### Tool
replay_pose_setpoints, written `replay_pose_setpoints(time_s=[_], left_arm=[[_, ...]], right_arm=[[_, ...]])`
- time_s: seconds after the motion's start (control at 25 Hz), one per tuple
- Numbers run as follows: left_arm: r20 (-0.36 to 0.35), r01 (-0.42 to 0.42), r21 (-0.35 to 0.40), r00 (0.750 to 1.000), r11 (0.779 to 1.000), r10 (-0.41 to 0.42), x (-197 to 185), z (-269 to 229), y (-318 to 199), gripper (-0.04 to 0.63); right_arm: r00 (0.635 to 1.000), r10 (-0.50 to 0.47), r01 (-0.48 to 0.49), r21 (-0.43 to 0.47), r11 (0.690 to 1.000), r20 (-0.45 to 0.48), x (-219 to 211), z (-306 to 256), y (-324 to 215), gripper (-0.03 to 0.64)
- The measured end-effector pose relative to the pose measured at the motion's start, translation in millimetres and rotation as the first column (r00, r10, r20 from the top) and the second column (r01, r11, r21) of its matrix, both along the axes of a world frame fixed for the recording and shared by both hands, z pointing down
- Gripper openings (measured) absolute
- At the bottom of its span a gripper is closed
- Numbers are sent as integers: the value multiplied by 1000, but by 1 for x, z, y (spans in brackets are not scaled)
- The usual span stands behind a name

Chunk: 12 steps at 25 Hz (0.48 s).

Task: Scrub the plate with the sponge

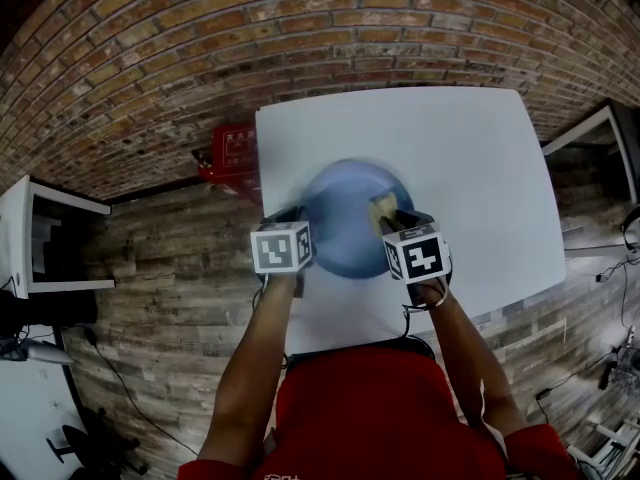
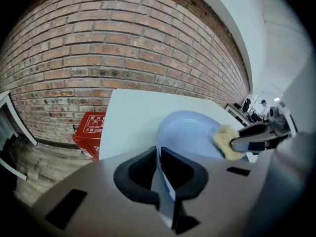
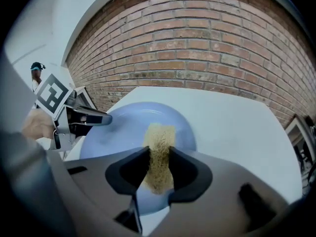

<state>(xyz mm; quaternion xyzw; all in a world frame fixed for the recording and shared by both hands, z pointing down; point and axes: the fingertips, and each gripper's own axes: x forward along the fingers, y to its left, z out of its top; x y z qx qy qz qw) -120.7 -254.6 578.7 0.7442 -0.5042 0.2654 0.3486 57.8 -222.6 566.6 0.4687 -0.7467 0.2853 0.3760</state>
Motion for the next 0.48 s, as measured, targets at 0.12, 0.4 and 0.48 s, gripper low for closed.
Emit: replay_pose_setpoints(time_s=[0.12, 0.4, 0.48], left_arm=[[1, -1, 2, 1000, 1000, 1, 0, 0, 0, 38], [1, 2, 5, 1000, 1000, -2, 1, 0, 0, 38], [2, 2, 8, 1000, 1000, -2, 0, 0, 0, 38]], right_arm=[[1000, 21, -21, 8, 1000, 2, 6, -4, 2, 120], [983, -145, 145, 13, 989, 108, -78, -17, 35, 120], [973, -202, 204, -4, 979, 116, -102, -14, 47, 120]])
